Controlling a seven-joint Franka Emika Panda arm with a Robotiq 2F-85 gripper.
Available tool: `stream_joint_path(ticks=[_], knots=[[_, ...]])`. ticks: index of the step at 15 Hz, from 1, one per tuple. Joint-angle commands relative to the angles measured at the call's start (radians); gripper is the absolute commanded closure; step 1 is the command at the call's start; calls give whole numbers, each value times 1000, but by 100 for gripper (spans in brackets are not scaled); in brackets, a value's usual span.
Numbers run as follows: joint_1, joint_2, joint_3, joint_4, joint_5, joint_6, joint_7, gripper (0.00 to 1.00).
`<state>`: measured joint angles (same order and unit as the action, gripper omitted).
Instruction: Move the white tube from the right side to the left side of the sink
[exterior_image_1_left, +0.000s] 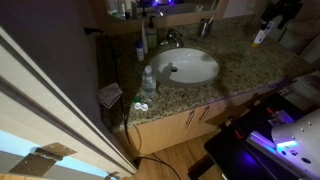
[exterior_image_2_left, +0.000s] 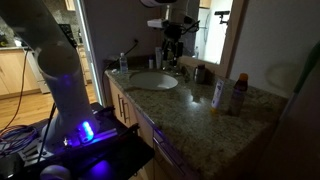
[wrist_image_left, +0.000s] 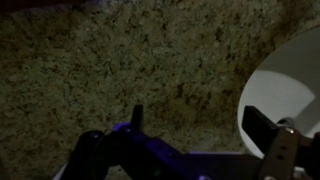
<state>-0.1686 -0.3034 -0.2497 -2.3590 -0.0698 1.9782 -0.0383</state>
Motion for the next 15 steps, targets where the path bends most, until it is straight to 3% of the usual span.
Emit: stream_joint_path(ticks=[1,3,4,7,9,14,15], knots=[[-69,148,-55,167,56,20,40,0],[-93,174,-78,246,103,-26,84,0],[-85,117,-58,155,65,17,47,0],[-101,156,-74,224,90,3,65,0],[-120,268,-89,305,122,-4,187,0],[-180,394,-146,452,280,-54,276,0],[-167,340,-129,377,224,-3,245,0]])
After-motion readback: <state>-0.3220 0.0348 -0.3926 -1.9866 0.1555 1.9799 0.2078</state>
